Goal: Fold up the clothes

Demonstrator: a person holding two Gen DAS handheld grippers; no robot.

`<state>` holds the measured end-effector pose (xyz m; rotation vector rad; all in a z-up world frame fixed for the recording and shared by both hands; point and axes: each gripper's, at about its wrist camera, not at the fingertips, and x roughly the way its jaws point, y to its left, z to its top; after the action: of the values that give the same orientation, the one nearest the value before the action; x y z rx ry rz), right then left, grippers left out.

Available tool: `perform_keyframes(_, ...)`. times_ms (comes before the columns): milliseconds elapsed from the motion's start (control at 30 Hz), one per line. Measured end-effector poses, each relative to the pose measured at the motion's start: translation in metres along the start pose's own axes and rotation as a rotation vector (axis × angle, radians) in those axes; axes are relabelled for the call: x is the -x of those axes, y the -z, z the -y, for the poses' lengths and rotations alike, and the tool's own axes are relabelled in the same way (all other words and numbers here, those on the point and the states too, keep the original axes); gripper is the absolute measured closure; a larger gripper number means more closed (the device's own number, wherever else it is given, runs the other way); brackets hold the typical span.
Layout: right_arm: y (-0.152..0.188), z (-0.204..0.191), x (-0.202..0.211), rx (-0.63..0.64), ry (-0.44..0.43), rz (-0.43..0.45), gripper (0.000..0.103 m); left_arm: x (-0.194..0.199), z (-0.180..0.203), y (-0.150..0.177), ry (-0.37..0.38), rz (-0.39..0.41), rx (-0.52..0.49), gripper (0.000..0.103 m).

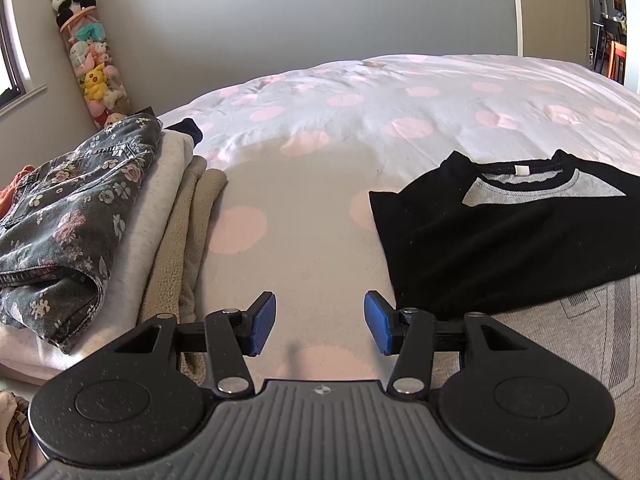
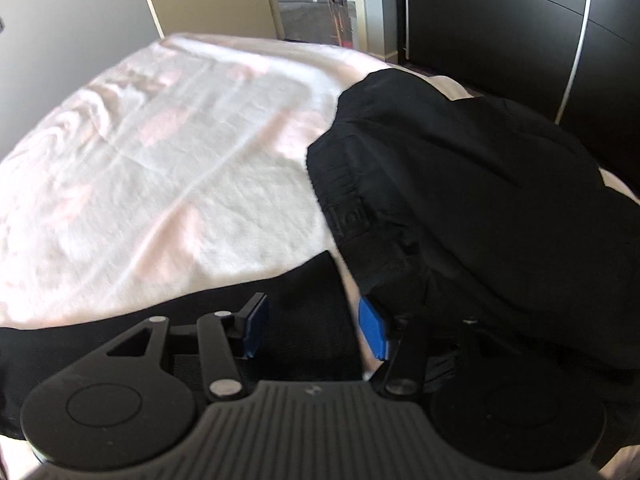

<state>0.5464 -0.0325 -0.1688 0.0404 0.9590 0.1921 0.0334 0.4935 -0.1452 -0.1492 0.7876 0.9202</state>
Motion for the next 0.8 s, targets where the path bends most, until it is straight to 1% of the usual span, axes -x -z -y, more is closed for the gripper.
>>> perform_keyframes(100,0.007,-0.001,-0.005,-0.005,0.015,-0.004,0.062,0.000,-0.003,-0.001,0.004,-0.002,0.012,0.056)
perform_keyframes(133,0.008,-0.005,-0.004,0.014,0.020,-0.010,0.077,0.001,-0.004,-0.001,0.004,0.000,0.018,0.056)
perform_keyframes(167,0.008,-0.010,-0.002,0.033,0.026,-0.019,0.096,0.002,-0.006,-0.002,0.005,0.005,0.025,0.056)
perform_keyframes(233,0.001,-0.018,0.009,0.036,0.011,-0.034,0.097,0.003,-0.008,-0.003,0.004,0.013,0.030,0.056)
perform_keyframes(400,-0.031,-0.048,0.072,0.016,-0.056,0.067,0.097,0.005,-0.013,-0.004,0.020,-0.002,0.026,0.056)
perform_keyframes(500,-0.051,-0.079,0.120,0.046,-0.104,0.133,0.097,0.008,-0.017,-0.004,0.028,-0.015,0.018,0.056)
perform_keyframes(567,-0.062,-0.107,0.155,0.082,-0.138,0.181,0.097,0.009,-0.021,-0.004,0.019,-0.024,0.001,0.056)
perform_keyframes(667,-0.072,-0.156,0.205,0.141,-0.188,0.230,0.097,0.010,-0.027,-0.002,-0.001,-0.037,-0.011,0.056)
perform_keyframes(733,-0.075,-0.190,0.234,0.188,-0.225,0.258,0.097,0.010,-0.035,-0.001,0.003,-0.057,0.015,0.056)
perform_keyframes(800,-0.074,-0.224,0.261,0.237,-0.264,0.275,0.097,0.009,-0.044,0.001,0.027,-0.082,0.054,0.056)
